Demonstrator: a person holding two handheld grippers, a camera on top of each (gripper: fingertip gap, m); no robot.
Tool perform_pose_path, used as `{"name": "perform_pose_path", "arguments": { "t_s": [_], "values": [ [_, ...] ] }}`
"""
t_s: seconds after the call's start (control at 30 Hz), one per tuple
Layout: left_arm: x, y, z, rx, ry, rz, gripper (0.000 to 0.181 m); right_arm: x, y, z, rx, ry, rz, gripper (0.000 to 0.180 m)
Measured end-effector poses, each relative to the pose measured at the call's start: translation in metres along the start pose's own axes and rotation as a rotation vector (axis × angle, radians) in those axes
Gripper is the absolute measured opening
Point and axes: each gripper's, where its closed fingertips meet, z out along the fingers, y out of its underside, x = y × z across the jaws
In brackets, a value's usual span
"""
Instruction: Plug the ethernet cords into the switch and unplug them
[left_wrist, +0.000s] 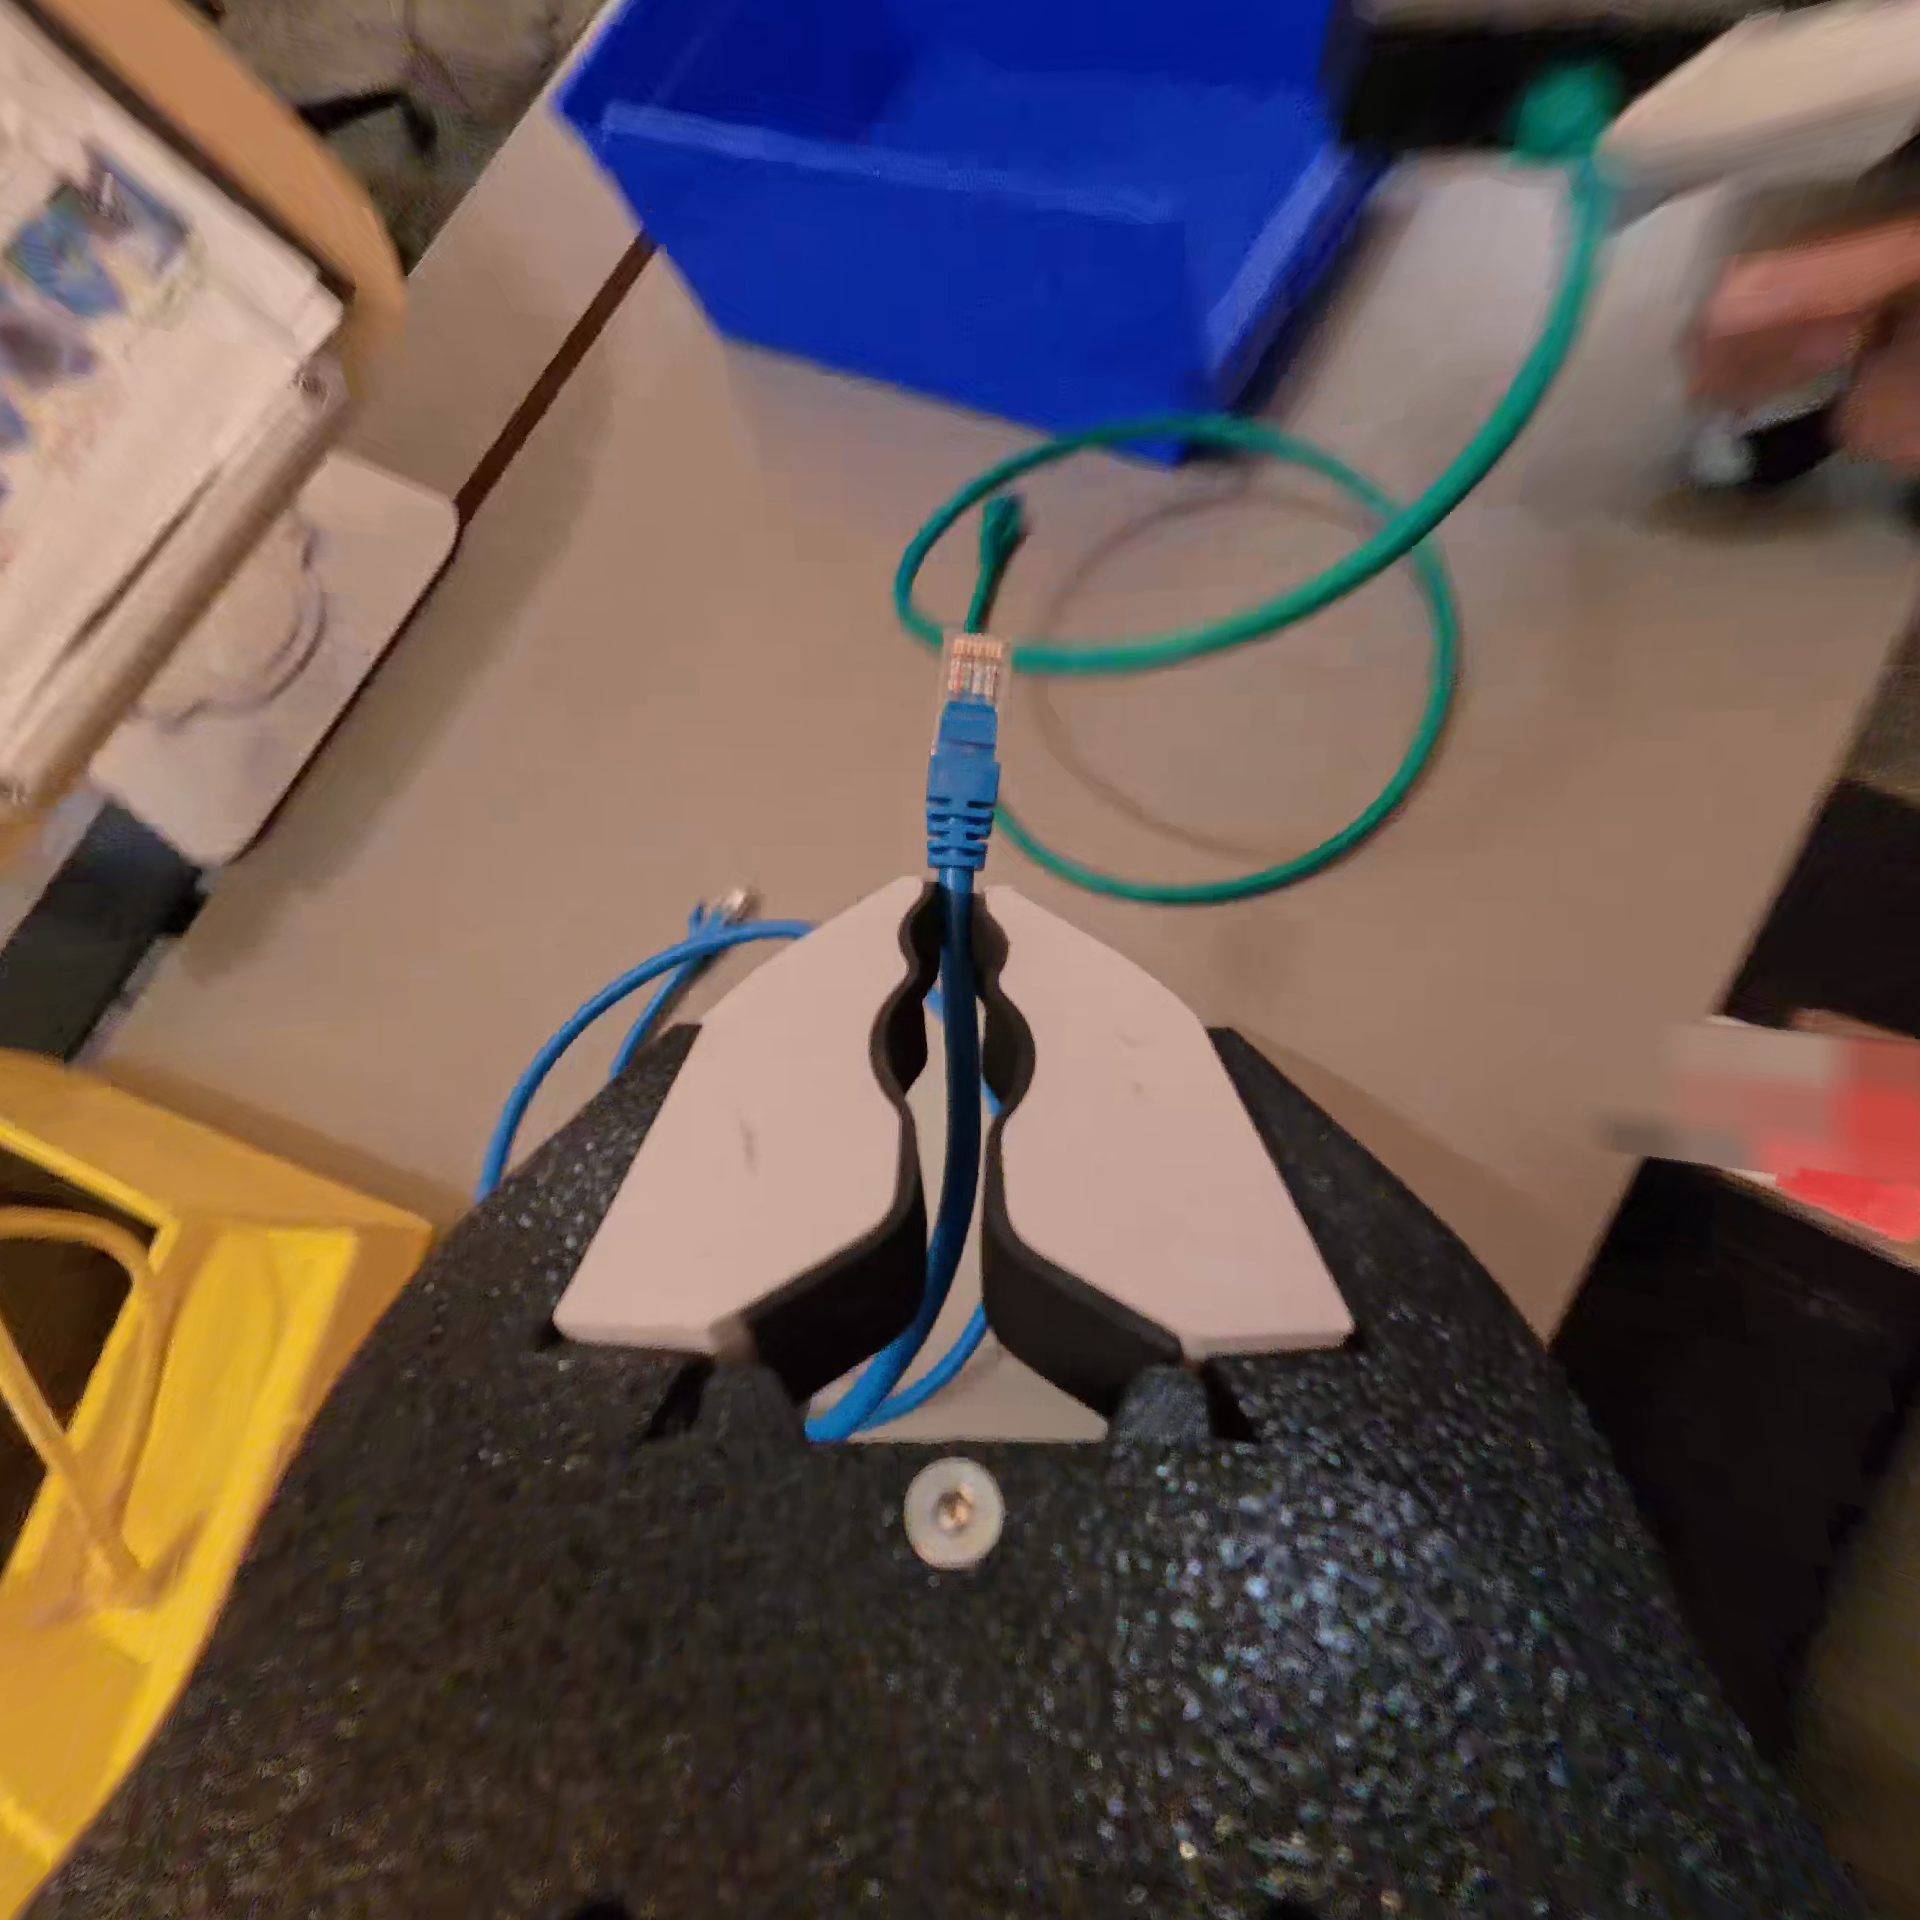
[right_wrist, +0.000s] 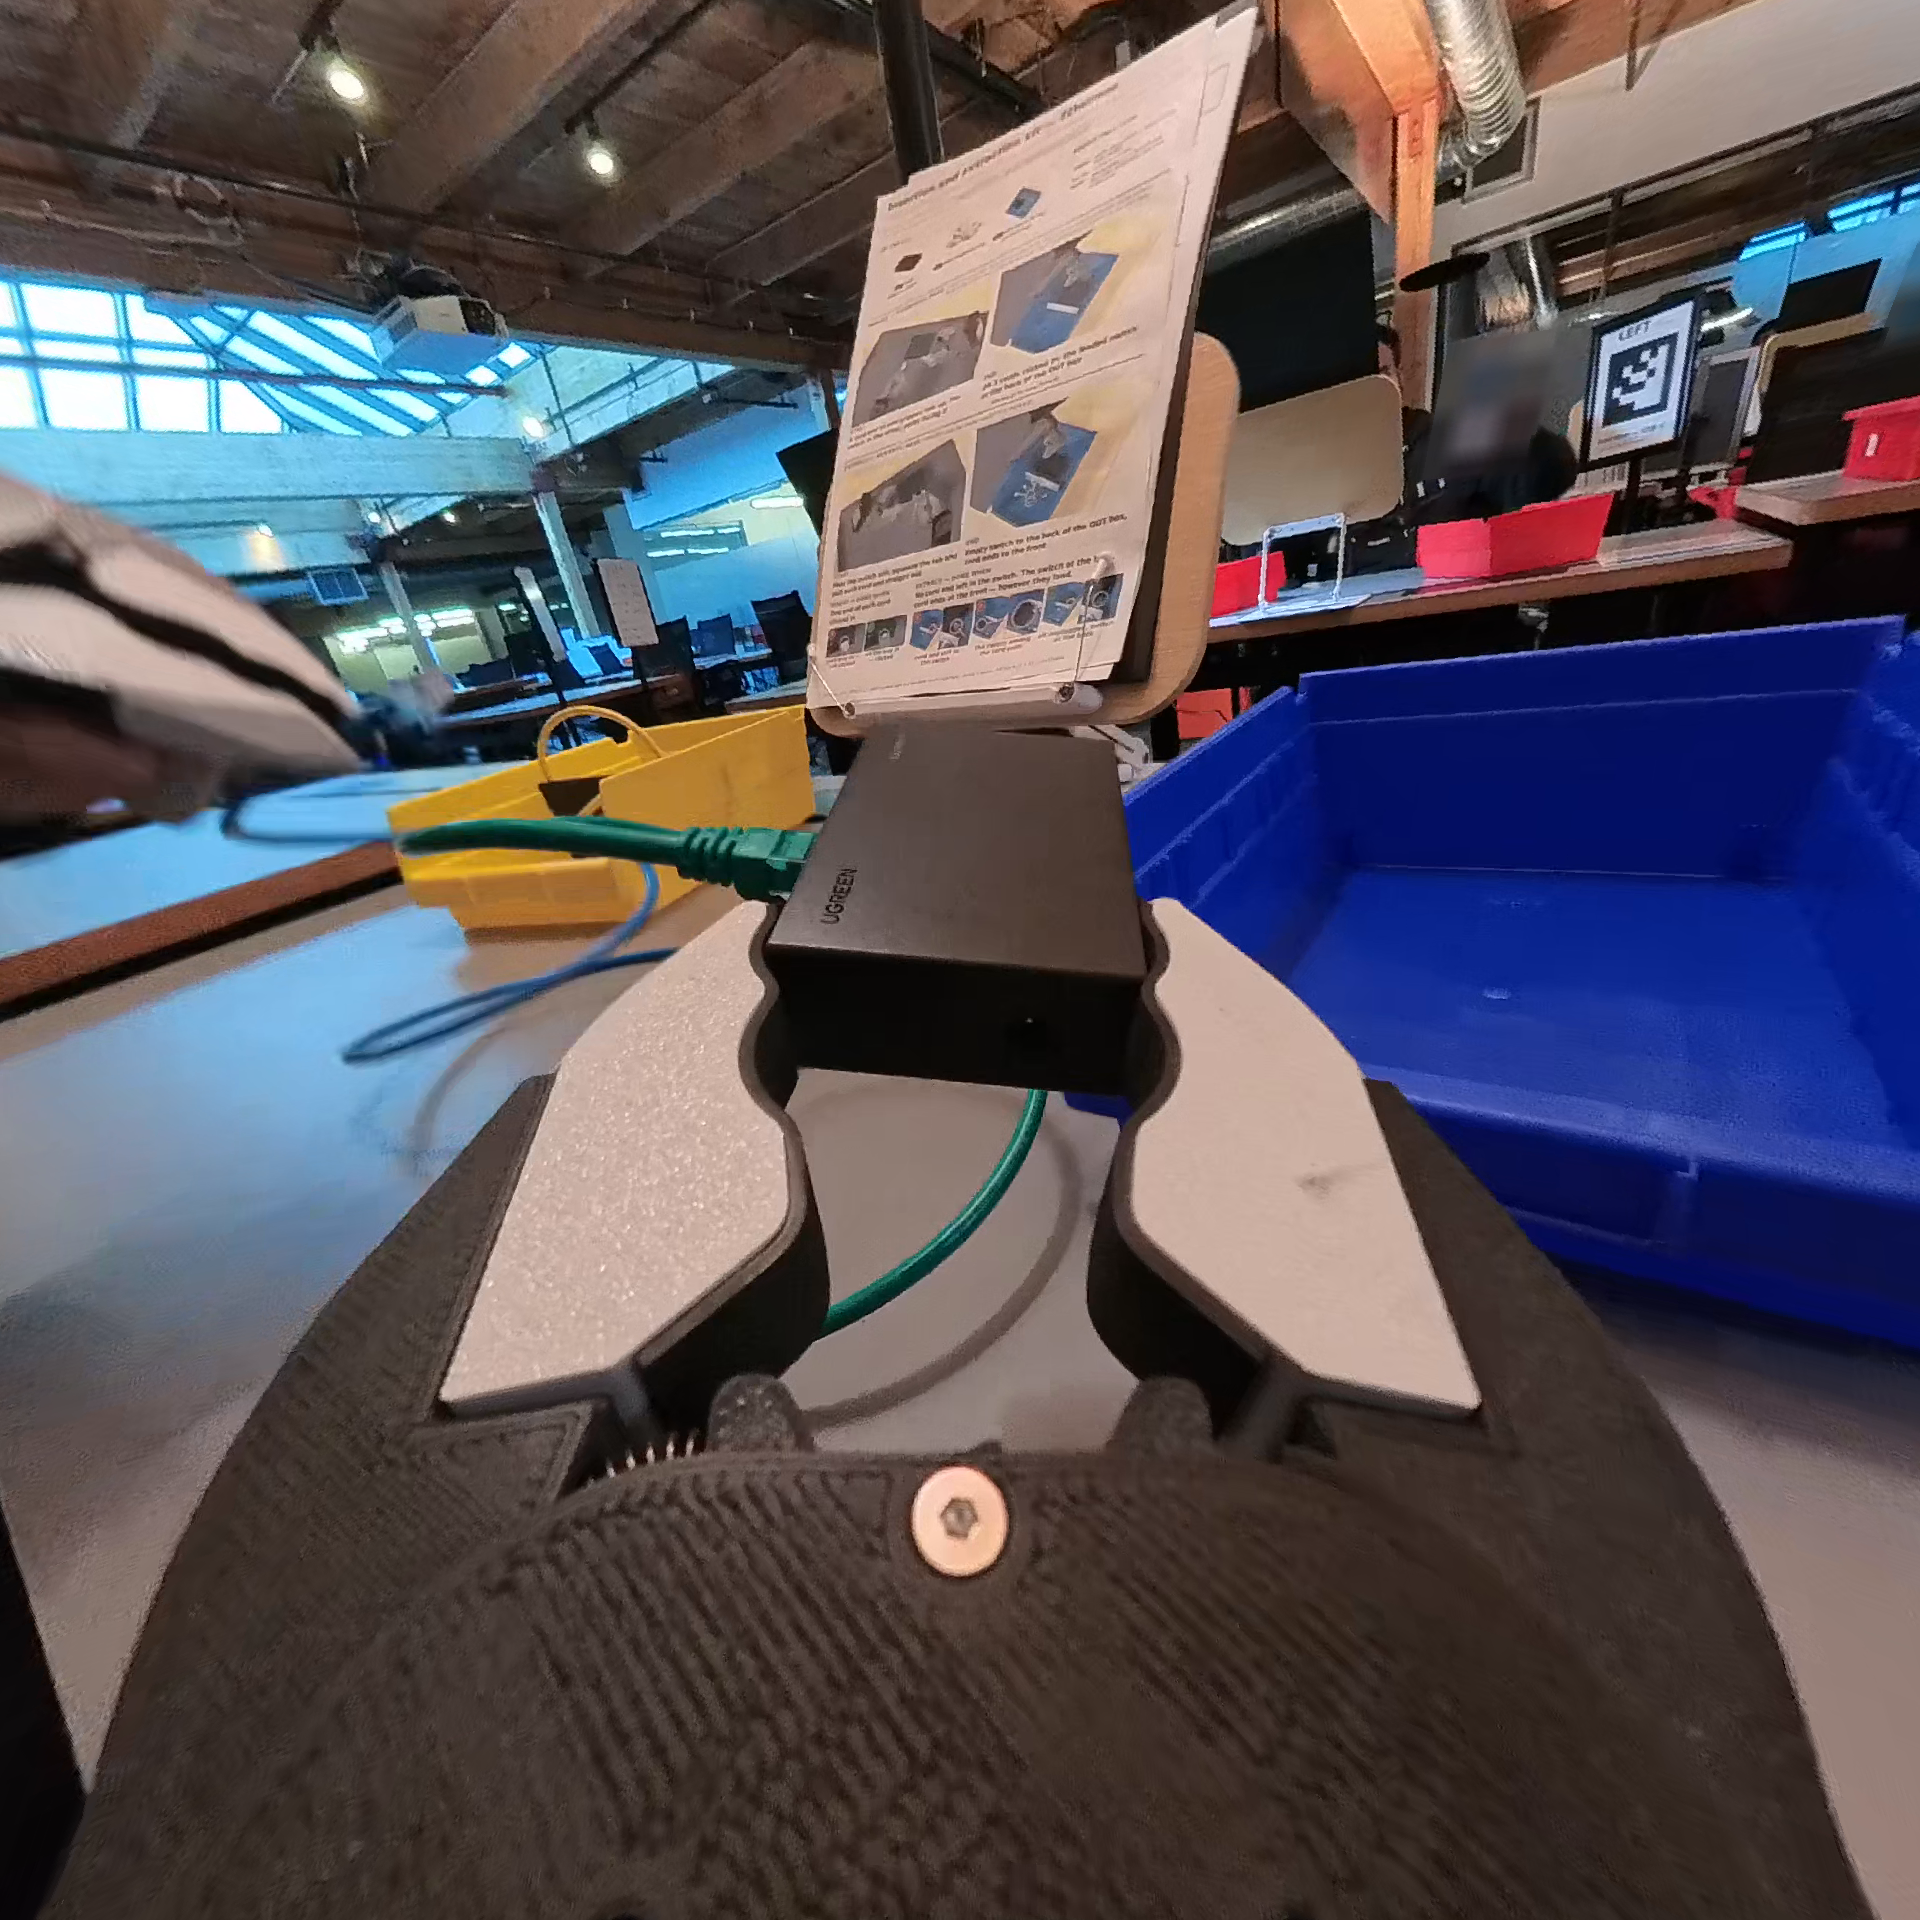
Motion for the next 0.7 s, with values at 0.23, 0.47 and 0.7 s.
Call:
{"name": "perform_pose_path", "arguments": {
  "t_s": [0.23,0.47,0.7],
  "values": [
    [0.032,-0.060,0.035,-0.132,0.109,0.233,0.005,-0.007,0.007,0.006,-0.048,0.035,-0.108,0.063],
    [0.061,-0.053,0.092,-0.260,0.224,0.251,0.004,-0.011,0.010,0.009,-0.070,0.040,-0.158,0.063],
    [0.073,-0.052,0.104,-0.273,0.250,0.177,0.004,-0.013,0.013,0.012,-0.087,0.055,-0.201,0.063]
  ]
}}
